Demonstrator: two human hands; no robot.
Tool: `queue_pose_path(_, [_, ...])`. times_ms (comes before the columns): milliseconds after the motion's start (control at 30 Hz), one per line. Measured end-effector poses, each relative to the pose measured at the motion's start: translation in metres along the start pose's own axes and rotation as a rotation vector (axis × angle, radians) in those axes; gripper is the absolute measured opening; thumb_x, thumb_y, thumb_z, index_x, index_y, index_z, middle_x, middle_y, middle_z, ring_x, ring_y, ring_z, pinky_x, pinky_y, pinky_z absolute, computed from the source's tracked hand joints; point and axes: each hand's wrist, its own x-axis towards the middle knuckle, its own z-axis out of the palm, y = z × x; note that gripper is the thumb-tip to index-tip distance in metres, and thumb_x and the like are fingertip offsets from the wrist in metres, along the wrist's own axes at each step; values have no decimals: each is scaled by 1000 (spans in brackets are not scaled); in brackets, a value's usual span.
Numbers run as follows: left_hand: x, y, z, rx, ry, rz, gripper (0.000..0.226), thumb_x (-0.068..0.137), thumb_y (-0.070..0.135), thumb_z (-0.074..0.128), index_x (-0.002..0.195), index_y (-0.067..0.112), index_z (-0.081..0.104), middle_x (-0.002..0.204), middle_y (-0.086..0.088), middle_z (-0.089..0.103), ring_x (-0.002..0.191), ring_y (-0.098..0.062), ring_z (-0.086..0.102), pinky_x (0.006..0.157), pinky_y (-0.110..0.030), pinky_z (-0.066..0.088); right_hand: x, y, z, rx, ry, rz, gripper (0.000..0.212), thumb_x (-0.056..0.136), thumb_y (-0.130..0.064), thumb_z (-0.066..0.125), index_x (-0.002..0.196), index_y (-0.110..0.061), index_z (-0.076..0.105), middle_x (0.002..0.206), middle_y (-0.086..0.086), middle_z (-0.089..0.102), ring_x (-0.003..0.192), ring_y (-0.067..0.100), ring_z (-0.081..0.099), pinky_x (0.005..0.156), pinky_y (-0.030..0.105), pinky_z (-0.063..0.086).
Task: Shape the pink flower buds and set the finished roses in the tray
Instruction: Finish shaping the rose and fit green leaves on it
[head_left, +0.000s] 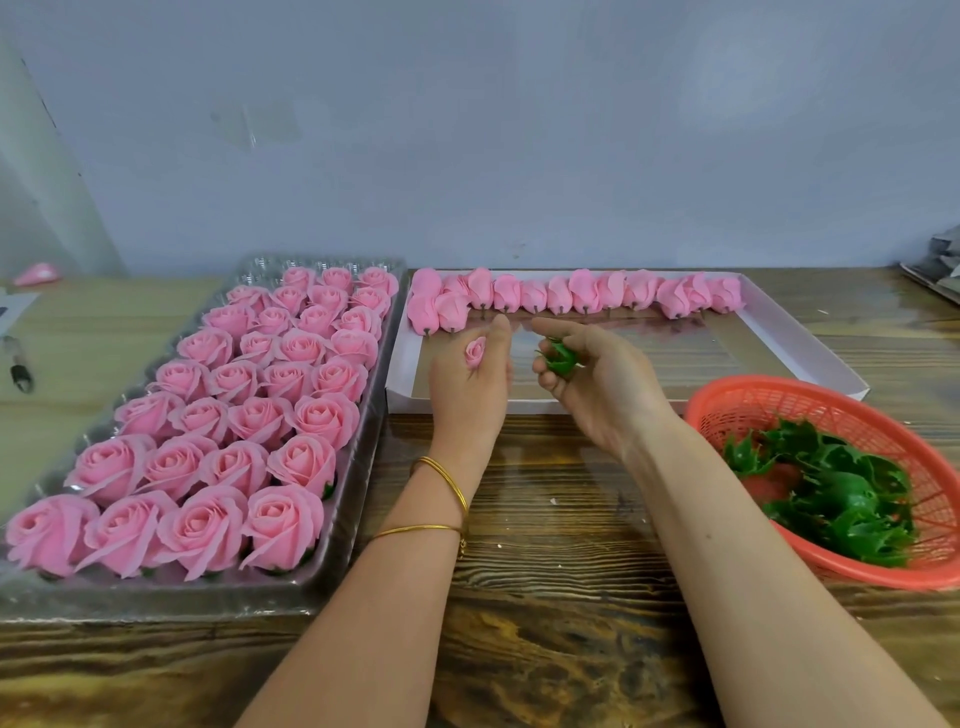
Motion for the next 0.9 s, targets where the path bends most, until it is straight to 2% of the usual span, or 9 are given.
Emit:
queue_pose_path(100, [1,-1,-1,-103,26,-53,51,101,33,46,52,20,53,47,5,51,50,-3,49,57,-13,45,2,2,-2,-125,-37,-24,35,95,5,35,117,-3,61,100,10,55,79,19,63,65,21,52])
queue_pose_path(167, [1,0,-2,-185,34,-98,54,100,34,47,48,25,55,49,4,52,51,-6,51,57,-17,47,4,4,-5,-175,-73,-36,39,93,9,38,120,-8,60,106,9,57,89,20,66,73,24,53])
queue_pose_path(267, [2,4,-2,-256,55,-155,53,100,33,47,48,27,56,54,4,58,56,-8,57,56,-21,48,4,5,-9,-230,-92,-40,48,87,19,41,129,-1,55,110,10,59,99,20,66,85,27,54])
queue_pose_path(333, [1,5,-3,-294,71,-171,50,100,32,48,51,26,56,57,2,62,59,-9,62,57,-19,50,2,6,-10,-299,-103,-46,54,84,23,44,131,-1,54,118,14,59,109,22,63,97,33,52])
queue_pose_path(400, [0,7,-2,-314,72,-187,47,100,31,49,54,23,57,62,2,66,64,-10,66,63,-24,54,0,6,-10,-375,-111,-63,55,83,24,46,130,-3,54,123,15,60,120,26,58,105,38,47])
queue_pose_path(467, [-1,8,-3,-322,69,-212,49,99,32,49,52,26,58,69,2,69,77,-14,68,81,-38,56,-2,6,-10,-432,-124,-84,55,83,24,48,132,-1,53,125,15,62,121,25,59,106,37,47])
queue_pose_path(567, [0,12,-4,-339,52,-244,54,100,31,47,47,28,57,81,2,74,95,-16,68,103,-49,44,-4,8,-9,-525,-154,-101,56,84,24,48,134,-1,51,128,14,62,119,21,61,105,36,47])
queue_pose_path(733, [0,16,-8,-450,36,-314,51,101,32,46,51,24,54,93,-3,75,109,-19,63,110,-51,32,-7,9,-8,-618,-193,-122,60,84,24,49,138,-1,48,133,14,59,124,17,57,109,36,44])
queue_pose_path(900, [0,17,-8,-493,7,-333,46,102,33,44,63,10,55,103,-8,73,114,-21,61,112,-52,28,-9,8,-4,-684,-231,-177,59,82,20,56,136,-3,51,129,12,63,123,21,58,109,41,43])
